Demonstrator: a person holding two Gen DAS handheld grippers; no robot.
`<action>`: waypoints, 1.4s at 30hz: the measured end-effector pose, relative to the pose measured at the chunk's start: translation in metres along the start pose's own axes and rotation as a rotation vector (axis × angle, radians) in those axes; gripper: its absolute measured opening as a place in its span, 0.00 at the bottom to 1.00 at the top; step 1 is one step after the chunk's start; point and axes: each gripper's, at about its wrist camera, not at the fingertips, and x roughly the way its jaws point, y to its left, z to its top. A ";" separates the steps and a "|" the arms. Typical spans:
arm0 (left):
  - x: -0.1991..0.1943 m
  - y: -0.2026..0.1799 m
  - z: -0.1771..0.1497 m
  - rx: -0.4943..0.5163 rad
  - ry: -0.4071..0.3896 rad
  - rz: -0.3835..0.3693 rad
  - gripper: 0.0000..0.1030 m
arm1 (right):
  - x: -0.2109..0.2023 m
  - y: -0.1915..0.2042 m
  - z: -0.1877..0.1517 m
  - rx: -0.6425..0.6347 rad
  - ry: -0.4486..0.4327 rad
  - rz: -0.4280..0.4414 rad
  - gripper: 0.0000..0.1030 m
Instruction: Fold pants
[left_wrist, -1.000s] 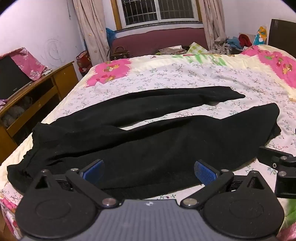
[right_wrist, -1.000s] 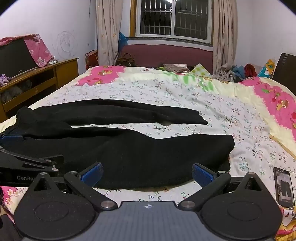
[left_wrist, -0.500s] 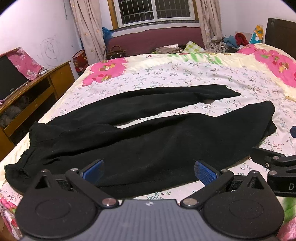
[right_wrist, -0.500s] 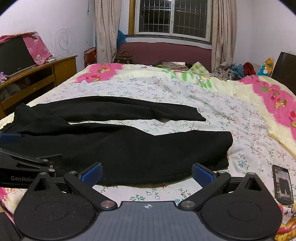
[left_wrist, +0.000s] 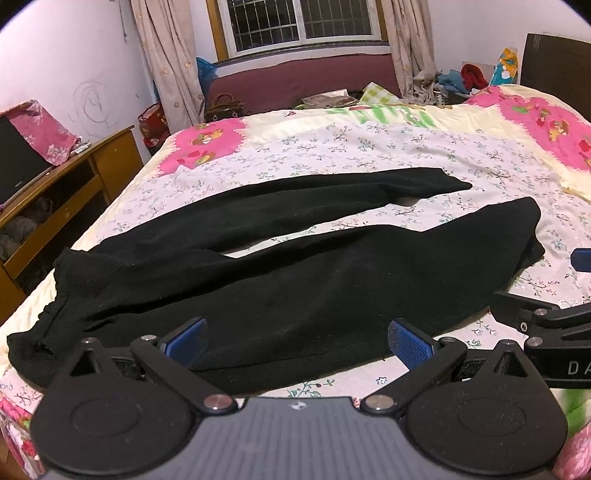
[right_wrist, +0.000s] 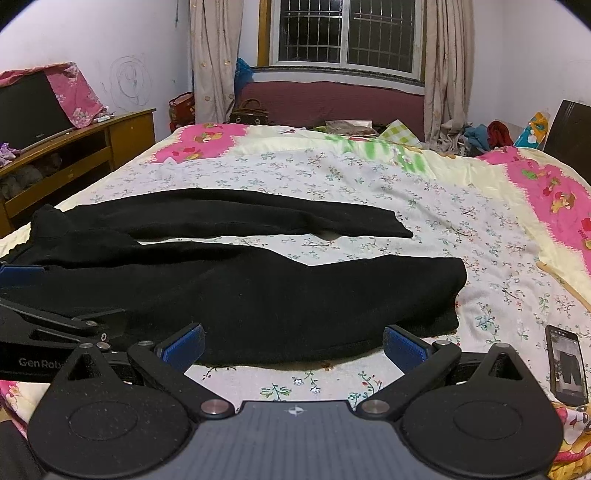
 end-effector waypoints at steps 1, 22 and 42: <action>0.000 0.000 0.000 0.001 0.000 -0.001 1.00 | 0.000 0.000 0.000 0.000 0.000 0.000 0.93; 0.008 0.004 -0.003 0.017 -0.014 -0.022 1.00 | 0.005 0.007 0.004 -0.030 0.007 0.027 0.93; 0.050 0.059 0.014 0.015 -0.028 -0.037 1.00 | 0.048 0.054 0.050 -0.190 0.019 0.125 0.92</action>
